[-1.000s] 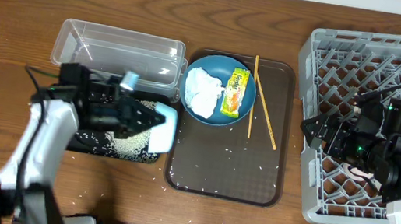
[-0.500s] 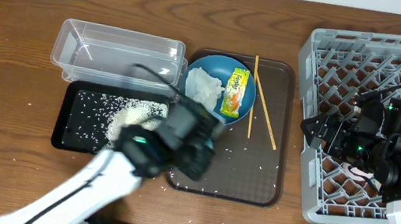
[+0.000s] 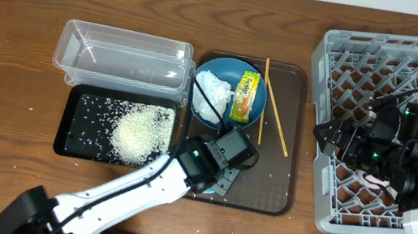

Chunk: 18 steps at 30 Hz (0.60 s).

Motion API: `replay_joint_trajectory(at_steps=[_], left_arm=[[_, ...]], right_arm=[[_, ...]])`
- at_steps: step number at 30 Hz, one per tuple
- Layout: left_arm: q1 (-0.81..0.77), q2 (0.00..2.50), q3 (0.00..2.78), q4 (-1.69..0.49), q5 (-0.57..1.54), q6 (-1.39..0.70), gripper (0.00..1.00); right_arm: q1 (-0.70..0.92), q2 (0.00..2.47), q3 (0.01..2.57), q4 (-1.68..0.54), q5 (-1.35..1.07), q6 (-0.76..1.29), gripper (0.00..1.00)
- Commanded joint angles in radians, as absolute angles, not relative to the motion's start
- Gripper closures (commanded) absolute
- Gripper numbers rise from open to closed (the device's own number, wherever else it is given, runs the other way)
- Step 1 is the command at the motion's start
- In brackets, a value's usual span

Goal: Sort waste into correct bins and load items into the dishwasher rack
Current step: 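Set the empty bowl back on the brown tray with the left gripper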

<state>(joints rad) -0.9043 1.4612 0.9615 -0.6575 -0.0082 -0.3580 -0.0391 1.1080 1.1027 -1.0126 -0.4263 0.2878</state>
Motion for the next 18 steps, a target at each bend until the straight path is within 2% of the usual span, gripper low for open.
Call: replay_joint_trajectory(at_steps=[1,7,10,18], left_arm=[[-0.893,1.383,1.047,-0.664,-0.039,-0.357,0.35],[-0.837,1.304,1.079,-0.664,-0.049,-0.329,0.31],[-0.803,1.301,1.079,-0.649,-0.120,-0.291,0.30],[-0.664,1.523,1.080,-0.404,-0.134,-0.142,0.31]], right_arm=[[-0.025,1.106,1.117,-1.013,-0.434,0.279,0.09],[-0.025,1.106,1.117,-1.014,-0.434,0.279,0.08],[-0.025,1.106,1.117,-1.013,-0.434,0.280,0.08],[-0.025,1.106,1.116,-1.013,-0.434,0.280,0.08]])
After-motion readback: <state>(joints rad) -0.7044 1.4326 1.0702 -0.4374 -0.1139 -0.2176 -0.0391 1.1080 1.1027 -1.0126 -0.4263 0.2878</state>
